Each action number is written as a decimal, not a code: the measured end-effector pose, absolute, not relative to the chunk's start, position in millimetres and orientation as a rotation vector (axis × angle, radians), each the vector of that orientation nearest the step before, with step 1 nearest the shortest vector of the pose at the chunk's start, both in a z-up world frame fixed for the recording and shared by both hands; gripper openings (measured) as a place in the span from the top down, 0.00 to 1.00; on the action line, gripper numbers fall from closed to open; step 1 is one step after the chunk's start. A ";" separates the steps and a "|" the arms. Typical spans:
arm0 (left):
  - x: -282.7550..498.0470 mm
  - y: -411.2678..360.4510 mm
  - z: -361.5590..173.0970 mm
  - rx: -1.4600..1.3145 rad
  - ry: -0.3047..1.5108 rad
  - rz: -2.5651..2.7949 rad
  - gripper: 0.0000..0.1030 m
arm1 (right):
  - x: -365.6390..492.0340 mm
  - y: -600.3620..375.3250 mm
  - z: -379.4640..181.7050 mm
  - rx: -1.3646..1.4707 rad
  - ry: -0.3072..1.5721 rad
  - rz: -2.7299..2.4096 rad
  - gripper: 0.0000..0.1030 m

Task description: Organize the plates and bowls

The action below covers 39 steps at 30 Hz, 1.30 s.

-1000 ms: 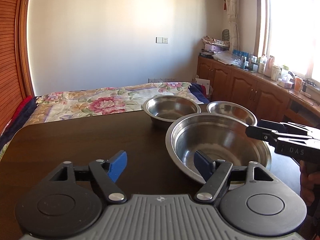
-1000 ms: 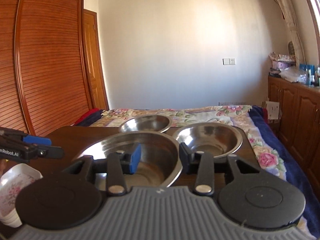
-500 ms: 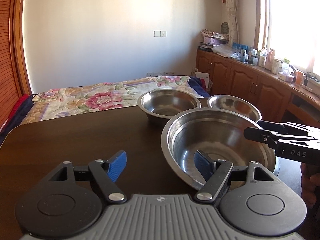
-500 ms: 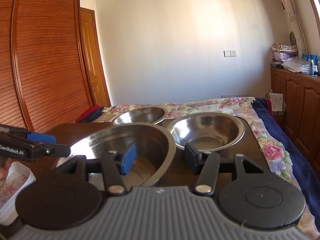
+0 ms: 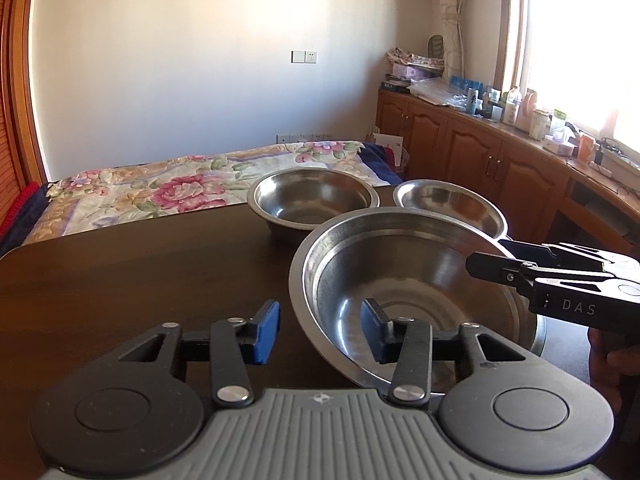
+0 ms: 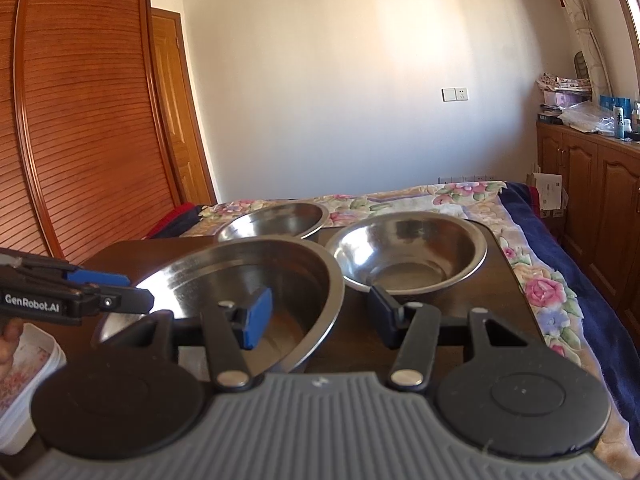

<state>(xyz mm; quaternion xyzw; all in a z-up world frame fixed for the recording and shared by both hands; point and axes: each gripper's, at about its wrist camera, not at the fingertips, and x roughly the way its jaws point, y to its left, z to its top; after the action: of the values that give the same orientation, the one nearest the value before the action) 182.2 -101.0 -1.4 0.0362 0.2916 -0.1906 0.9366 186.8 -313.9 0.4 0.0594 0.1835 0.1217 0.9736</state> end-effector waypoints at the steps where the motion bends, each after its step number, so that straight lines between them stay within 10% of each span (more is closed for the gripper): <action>1: 182.6 -101.2 -1.5 0.072 0.597 -0.391 0.57 | 187.0 -313.9 0.3 0.119 0.372 0.246 0.47; 39: 151.2 -86.9 7.1 0.032 0.590 -0.408 0.73 | 171.8 -301.9 10.3 0.121 0.400 0.254 0.75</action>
<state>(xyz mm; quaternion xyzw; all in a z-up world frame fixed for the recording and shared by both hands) 151.2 -86.9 7.1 0.0159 0.2889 -0.1999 0.9361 171.8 -301.9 10.3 0.0600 0.1980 0.1257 0.9702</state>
